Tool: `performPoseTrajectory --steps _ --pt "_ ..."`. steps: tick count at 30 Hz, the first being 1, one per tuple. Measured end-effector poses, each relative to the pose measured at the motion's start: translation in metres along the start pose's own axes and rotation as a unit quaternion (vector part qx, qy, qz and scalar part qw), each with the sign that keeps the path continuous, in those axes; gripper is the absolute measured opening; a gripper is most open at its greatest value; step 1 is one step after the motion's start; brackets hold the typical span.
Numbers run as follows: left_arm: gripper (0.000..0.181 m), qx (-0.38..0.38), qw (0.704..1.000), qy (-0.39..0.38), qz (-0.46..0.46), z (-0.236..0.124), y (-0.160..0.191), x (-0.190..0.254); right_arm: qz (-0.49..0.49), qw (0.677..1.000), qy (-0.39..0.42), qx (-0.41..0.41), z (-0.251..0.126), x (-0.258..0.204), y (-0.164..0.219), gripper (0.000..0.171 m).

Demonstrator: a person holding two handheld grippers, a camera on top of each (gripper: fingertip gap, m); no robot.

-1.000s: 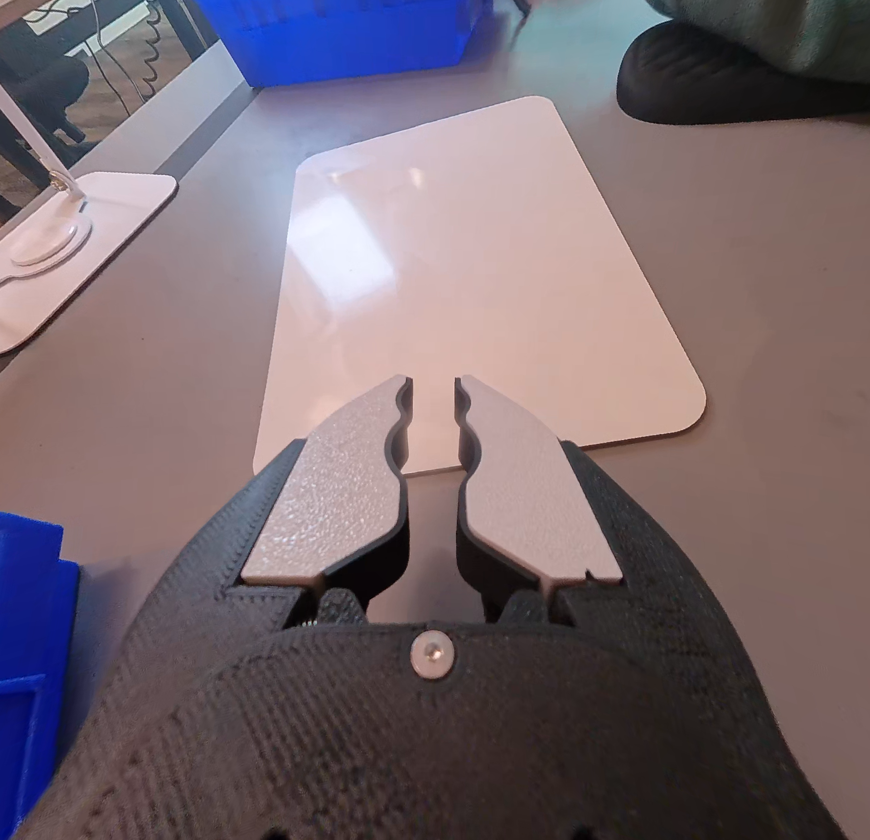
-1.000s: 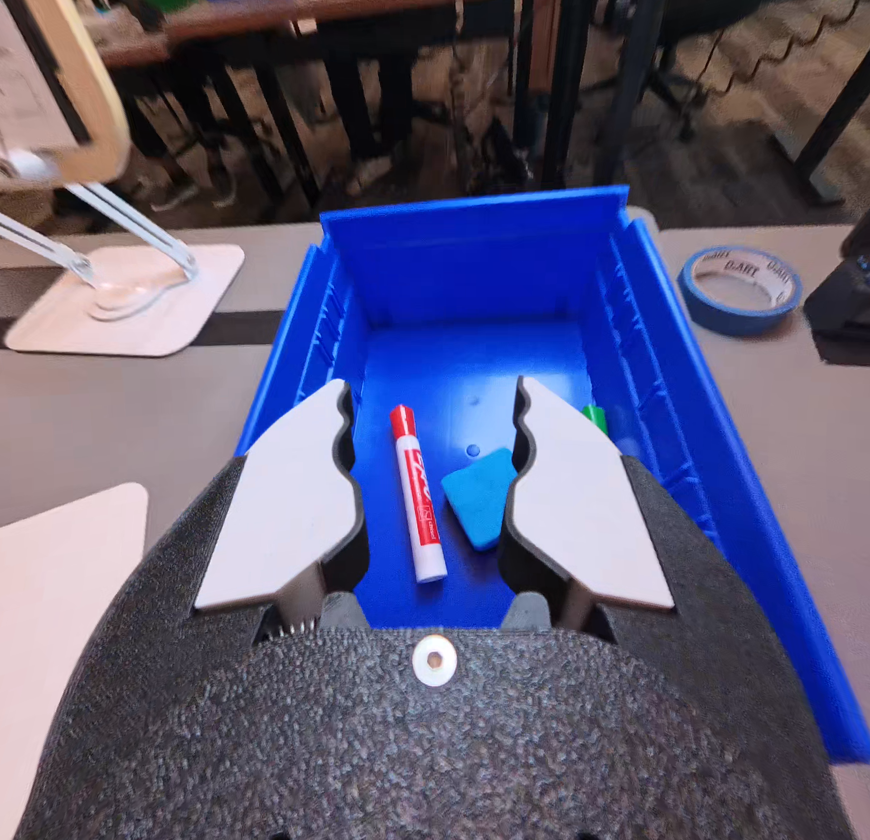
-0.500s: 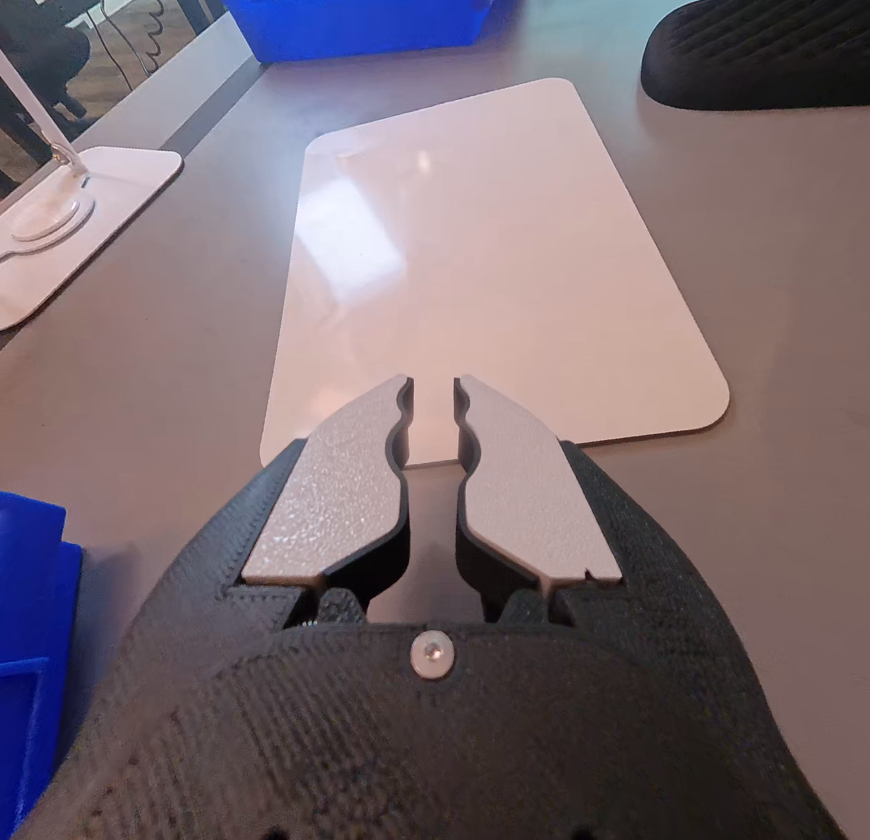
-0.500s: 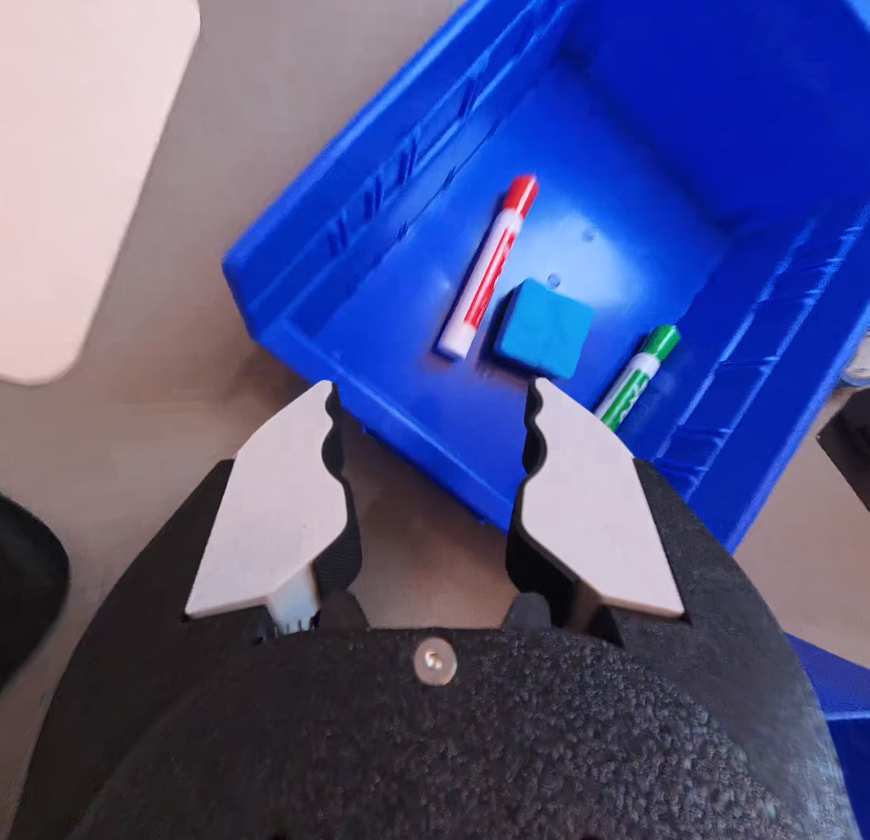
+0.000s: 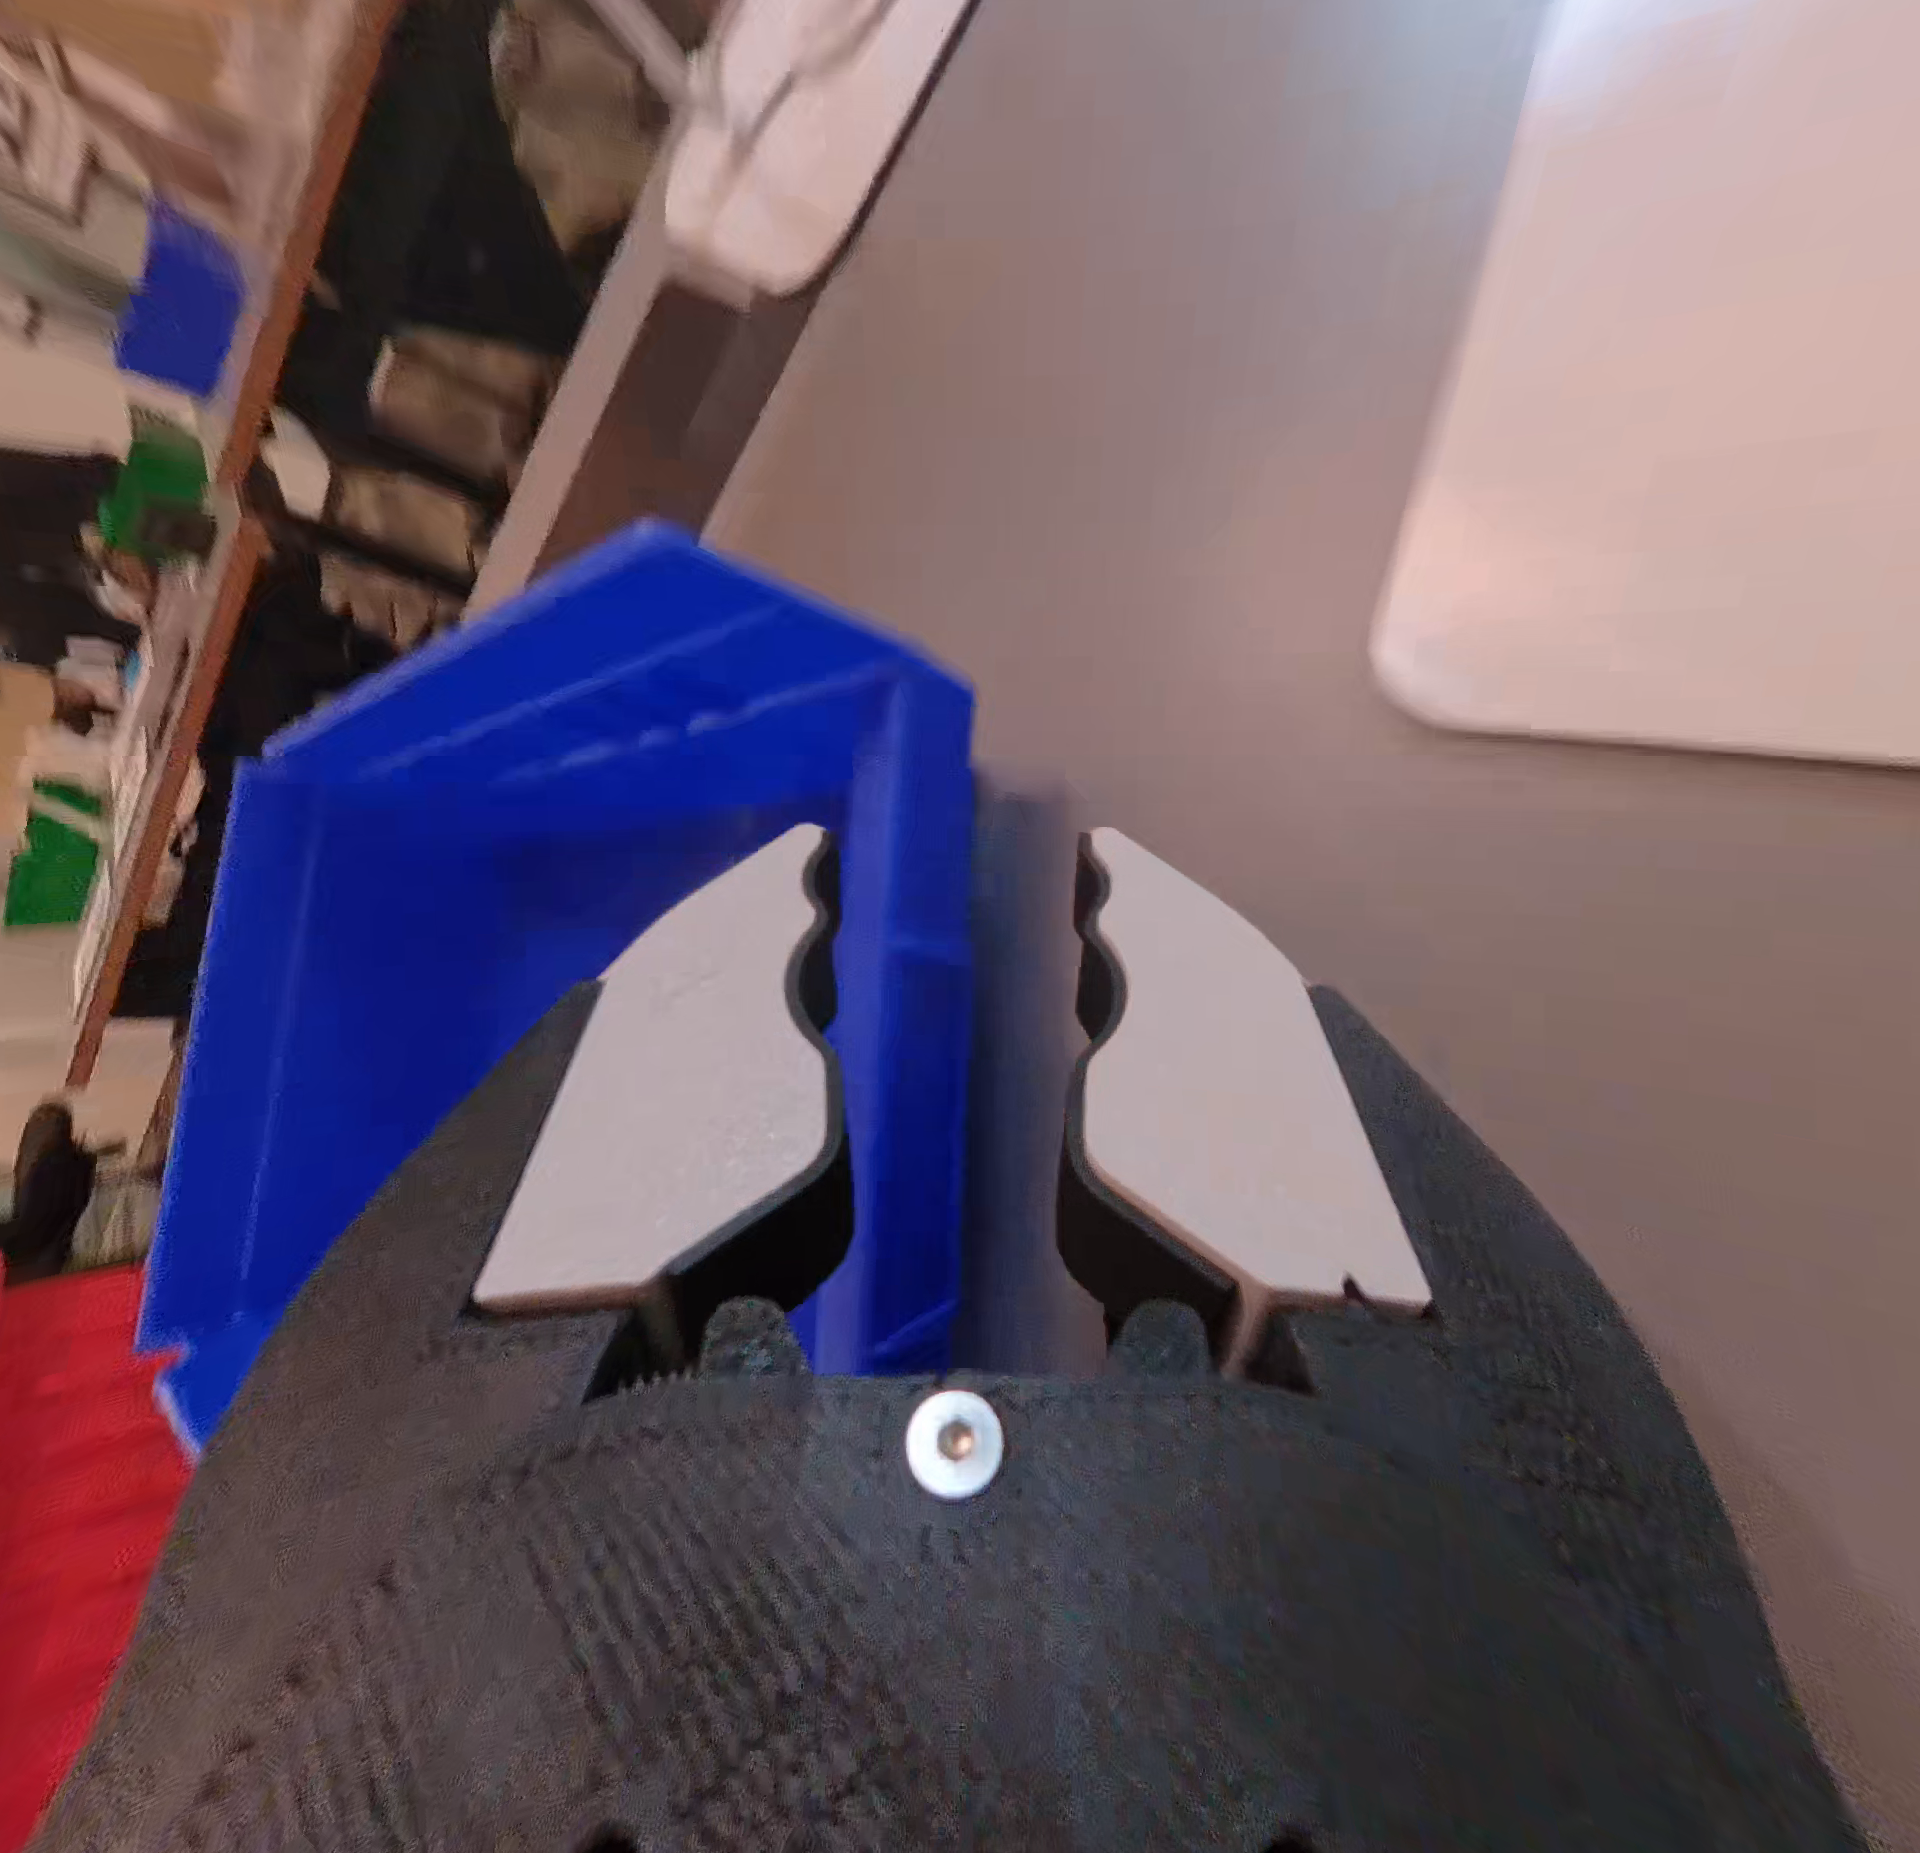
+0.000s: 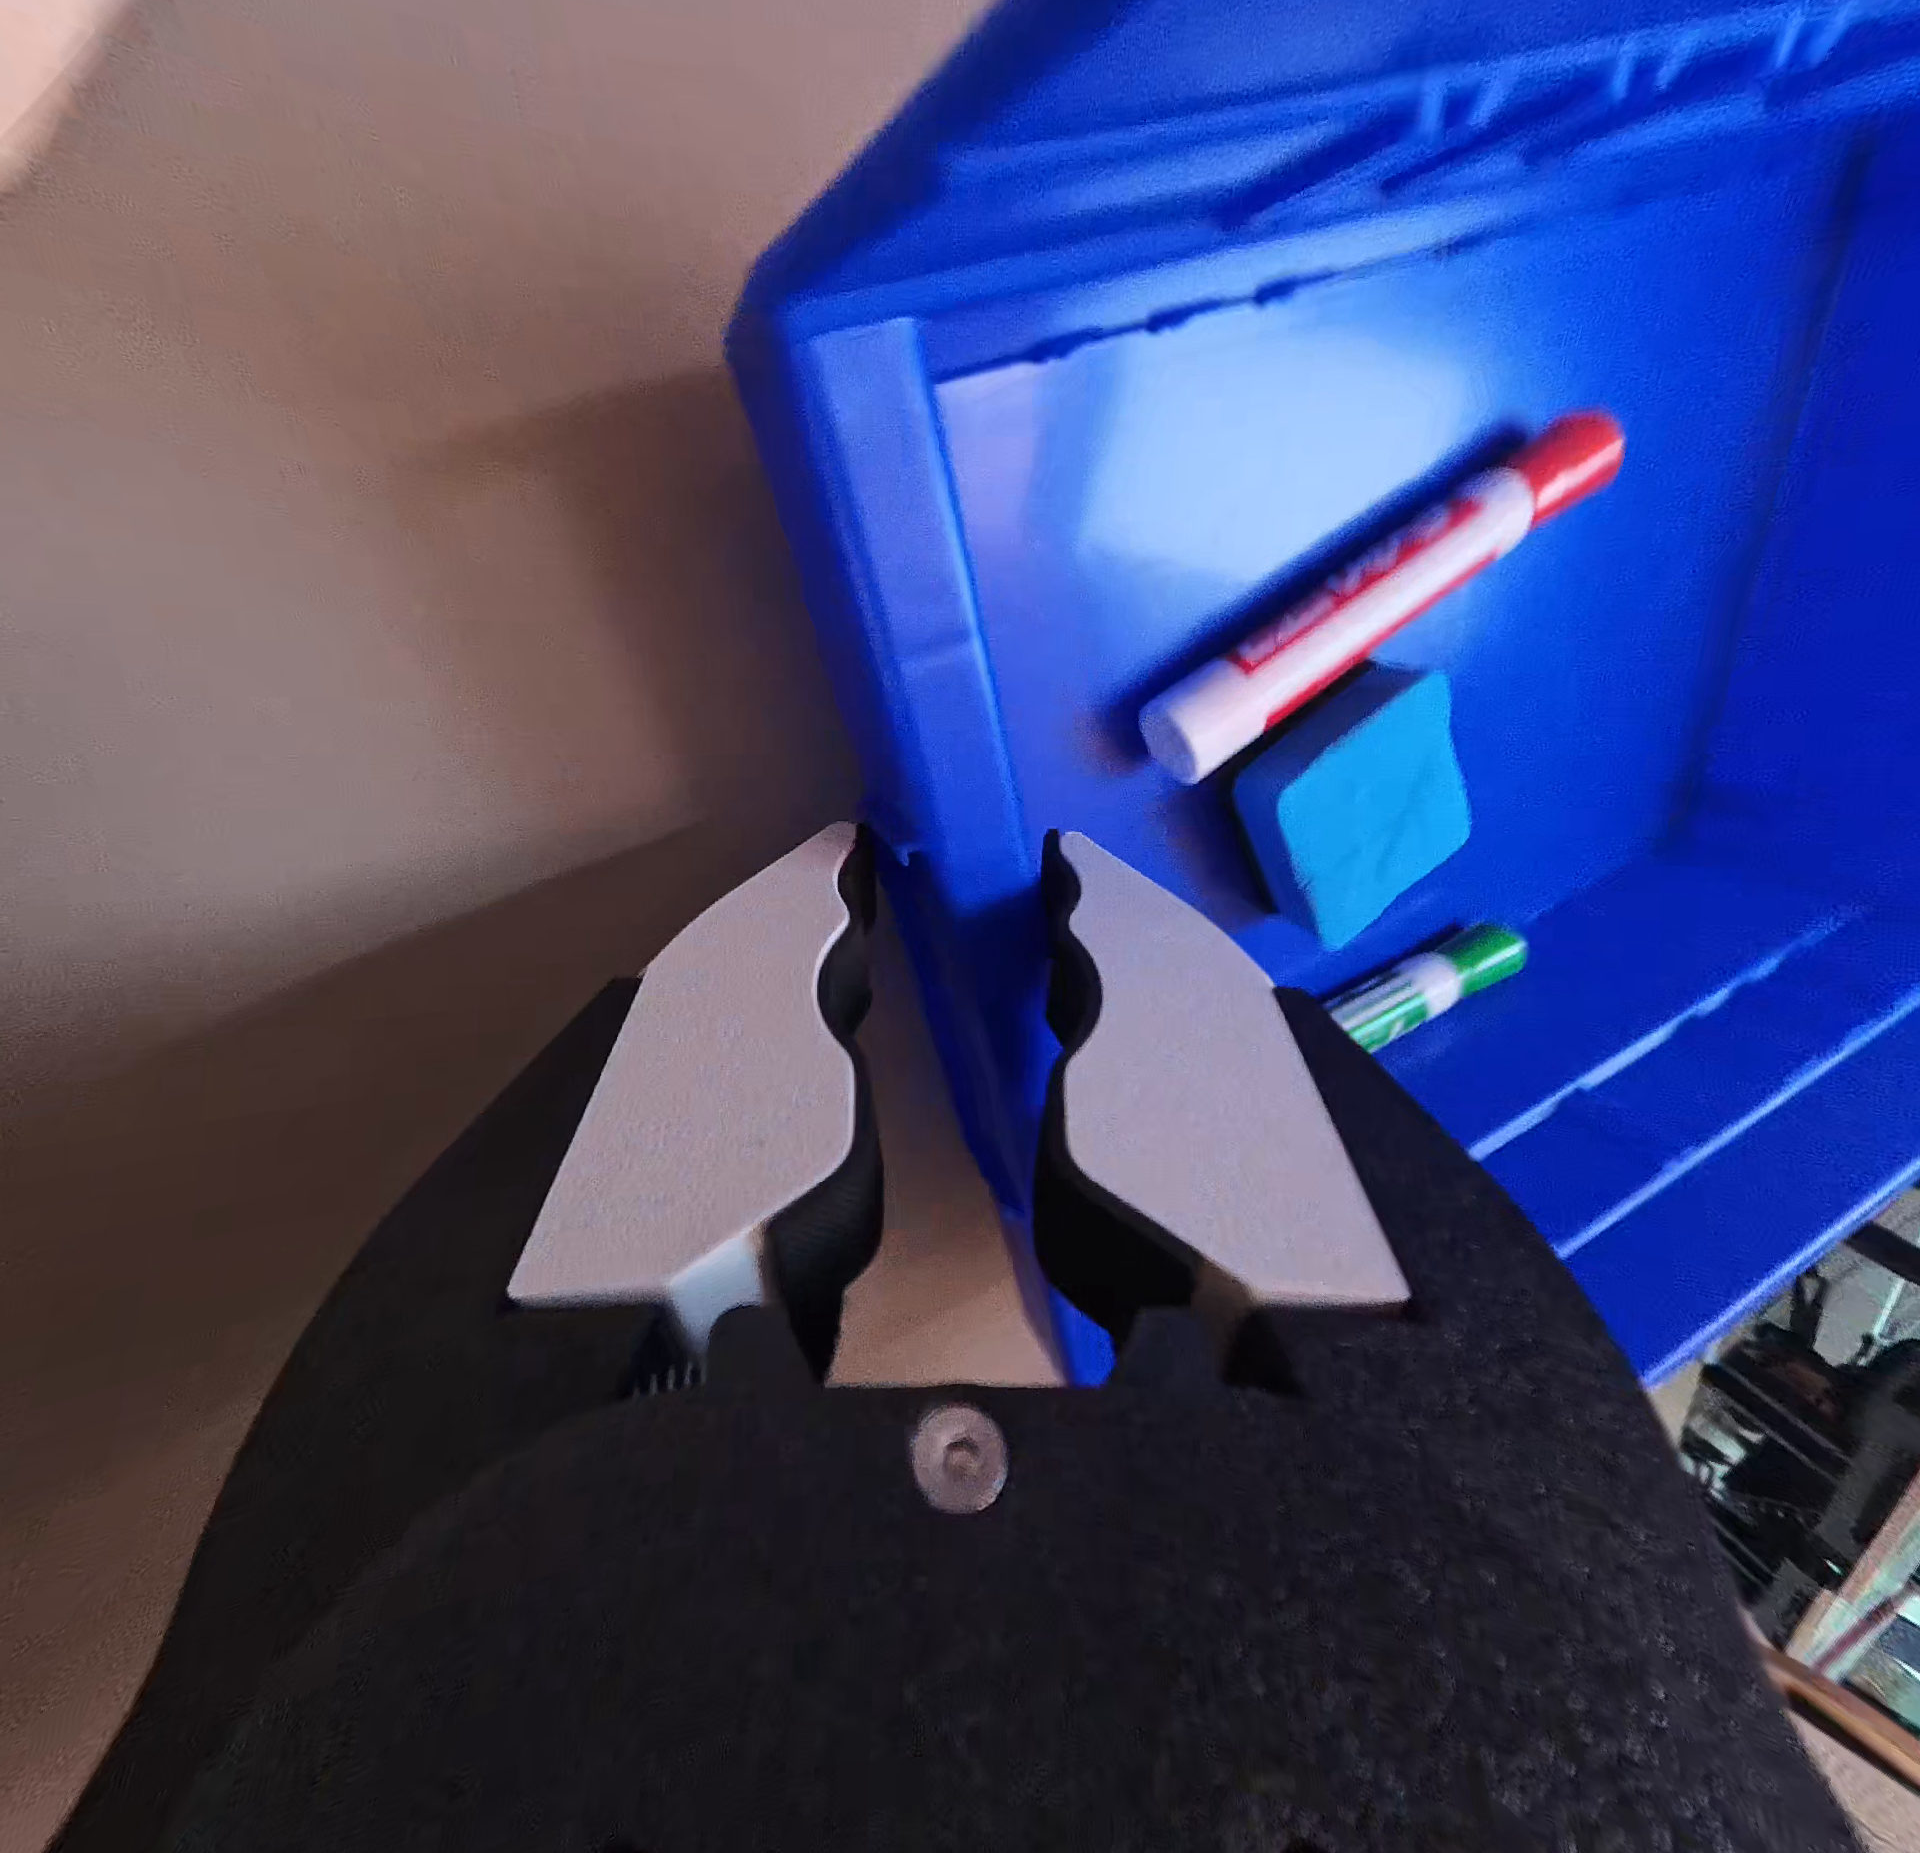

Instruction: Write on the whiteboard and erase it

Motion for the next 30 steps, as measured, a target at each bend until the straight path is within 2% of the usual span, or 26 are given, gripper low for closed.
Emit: performPoseTrajectory --steps 5,7,8,11,15,23,30 --pt "0.061 -0.146 0.989 0.000 0.004 0.022 0.046 -0.022 -0.007 0.999 0.033 0.000 -0.033 -0.039 -0.030 0.029" --pt "0.047 -0.160 0.987 -0.020 0.027 0.025 0.054 -0.030 -0.011 0.999 0.045 -0.004 -0.043 -0.056 -0.035 0.030" --pt "0.034 -0.164 0.986 -0.004 0.031 0.026 0.055 -0.027 -0.015 0.999 0.052 -0.005 -0.047 -0.064 -0.037 0.031" --pt "0.031 -0.170 0.984 -0.008 0.046 0.028 0.056 -0.028 -0.034 0.997 0.075 -0.008 -0.057 -0.083 -0.042 0.031" --pt "0.032 -0.163 0.985 -0.024 0.049 0.026 0.058 -0.029 -0.073 0.992 0.105 0.013 -0.070 -0.101 -0.069 0.031" --pt "0.032 -0.144 0.988 -0.050 0.038 0.007 0.056 -0.030 -0.198 0.970 0.105 0.092 -0.069 -0.125 -0.168 0.031" --pt "0.031 -0.132 0.985 -0.104 0.027 -0.029 0.057 -0.055 -0.327 0.925 0.096 0.167 -0.045 -0.133 -0.285 0.031"
Point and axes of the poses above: each gripper's, where its closed fingertips meet, z out along the fingers, y out of its underside, x = y × z across the jaws, the point moved 4 cm from there along -z, back along the fingers, and after that the axes turned 11 degrees about -z, right-handed, at the moved point
